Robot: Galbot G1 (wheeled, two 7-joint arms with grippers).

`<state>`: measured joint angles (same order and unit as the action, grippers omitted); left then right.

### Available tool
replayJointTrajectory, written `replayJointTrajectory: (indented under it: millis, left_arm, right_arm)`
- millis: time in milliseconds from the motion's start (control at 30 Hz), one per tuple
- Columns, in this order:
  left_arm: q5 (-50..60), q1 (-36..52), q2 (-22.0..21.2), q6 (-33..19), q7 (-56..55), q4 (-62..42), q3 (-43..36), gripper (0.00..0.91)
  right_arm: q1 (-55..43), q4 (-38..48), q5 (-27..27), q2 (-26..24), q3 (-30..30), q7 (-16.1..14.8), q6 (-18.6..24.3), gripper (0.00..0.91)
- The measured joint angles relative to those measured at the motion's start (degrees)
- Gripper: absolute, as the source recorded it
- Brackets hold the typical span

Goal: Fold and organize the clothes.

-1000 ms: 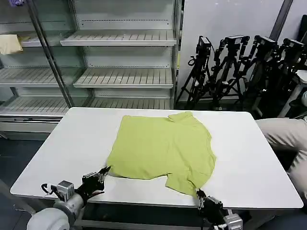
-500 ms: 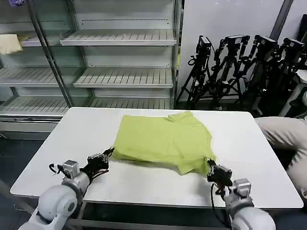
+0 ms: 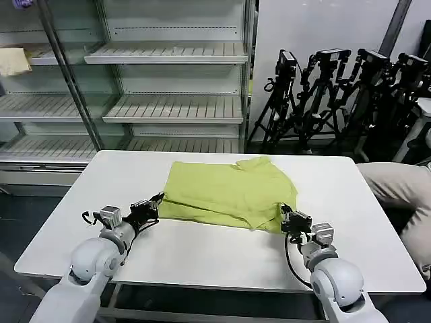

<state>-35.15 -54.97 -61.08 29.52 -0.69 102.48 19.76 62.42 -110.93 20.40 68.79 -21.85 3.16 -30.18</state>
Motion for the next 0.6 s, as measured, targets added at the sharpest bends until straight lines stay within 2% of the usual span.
replayJointTrajectory:
  millis: [67, 100, 133, 167, 600]
  left_arm:
    - [0.2, 0.8, -0.3, 0.0, 0.1, -1.1, -0.2, 0.050]
    - [0.4, 1.2, -0.3, -0.1, 0.2, -1.7, -0.5, 0.715]
    - [0.6, 1.6, -0.2, -0.1, 0.2, -2.2, -0.6, 0.907]
    - [0.8, 1.9, -0.2, -0.1, 0.2, -2.7, -0.8, 0.907]
    - [3.5, 1.8, 1.7, 0.3, -0.3, -4.5, -1.0, 0.907]
  right_arm:
    - [-0.8, 0.9, -0.1, 0.2, 0.5, -0.4, 0.1, 0.000]
    - [-1.2, 1.3, -0.2, 0.2, 0.6, -0.5, 0.1, 0.000]
    - [-1.5, 1.7, -0.4, 0.3, 0.8, -0.7, 0.1, 0.171]
    - [-1.7, 2.0, -0.7, 0.3, 1.0, -0.9, 0.1, 0.907]
    - [-2.7, 4.5, -4.4, 0.3, 0.3, -0.4, 0.6, 0.907]
